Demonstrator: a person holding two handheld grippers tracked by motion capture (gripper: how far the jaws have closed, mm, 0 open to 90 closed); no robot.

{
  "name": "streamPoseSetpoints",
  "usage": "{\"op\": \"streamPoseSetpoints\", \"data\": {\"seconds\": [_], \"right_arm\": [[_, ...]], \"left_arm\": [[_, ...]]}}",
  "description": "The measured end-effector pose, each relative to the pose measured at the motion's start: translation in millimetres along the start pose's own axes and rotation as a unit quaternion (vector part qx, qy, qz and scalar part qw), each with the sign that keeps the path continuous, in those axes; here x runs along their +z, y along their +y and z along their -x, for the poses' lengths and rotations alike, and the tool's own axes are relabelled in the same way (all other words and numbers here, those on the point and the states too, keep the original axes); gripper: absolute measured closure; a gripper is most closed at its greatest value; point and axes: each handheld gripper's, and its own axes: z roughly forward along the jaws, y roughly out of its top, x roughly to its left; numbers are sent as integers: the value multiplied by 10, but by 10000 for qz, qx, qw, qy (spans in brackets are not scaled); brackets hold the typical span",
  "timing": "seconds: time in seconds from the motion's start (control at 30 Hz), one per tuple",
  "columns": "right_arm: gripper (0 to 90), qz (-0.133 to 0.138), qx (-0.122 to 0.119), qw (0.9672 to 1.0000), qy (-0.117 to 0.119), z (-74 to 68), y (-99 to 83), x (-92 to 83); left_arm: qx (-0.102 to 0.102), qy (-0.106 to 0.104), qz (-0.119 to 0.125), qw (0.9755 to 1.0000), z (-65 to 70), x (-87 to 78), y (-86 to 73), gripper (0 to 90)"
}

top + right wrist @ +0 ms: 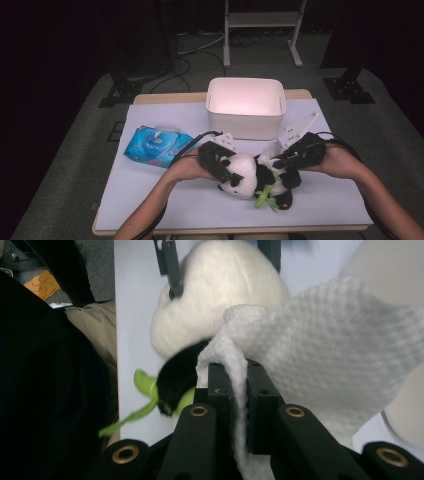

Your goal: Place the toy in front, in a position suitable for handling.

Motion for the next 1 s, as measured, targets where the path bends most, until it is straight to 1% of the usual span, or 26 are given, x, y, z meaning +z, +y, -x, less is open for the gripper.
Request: {"op": "streamPoseSetpoints", "data": {"seconds": [0.1, 0.2, 0.27, 0.33, 0.4, 0.47, 0.67, 0.77, 0.9, 1.0], "right_arm": [[830, -64, -126, 9999, 24, 4, 95, 96], [828, -145, -227, 9996, 71, -2, 178, 207], [829, -169, -248, 9995, 94, -2, 193, 222], [829, -176, -238, 9995, 61, 0, 180, 192], [829, -191, -196, 9996, -1, -3, 137, 131], [829, -147, -124, 9998, -28, -8, 66, 64], [828, -45, 105, 9999, -117, -56, -174, -108], [828, -21, 177, 9997, -179, -97, -292, -178], [828, 37, 267, 9994, -213, -139, -404, -235], [829, 82, 321, 9992, -229, -160, -465, -264]], "left_arm": [[72, 28, -40, 10000, 14, 1, 25, 202], [100, 42, -86, 9999, 26, -1, 28, 201], [71, 49, -51, 9999, 20, -6, 10, 204], [62, 40, -23, 10000, 15, -7, 1, 205], [35, 38, 7, 10000, 10, -8, -10, 205], [-14, 18, 67, 10000, 6, -4, -21, 205], [-63, -9, 33, 10000, -21, -2, -8, 206], [-82, -26, 29, 10000, -33, -1, -6, 205], [-79, -31, 18, 10000, -37, -1, 1, 205], [-71, -30, 58, 10000, -39, -2, -4, 204]]}}
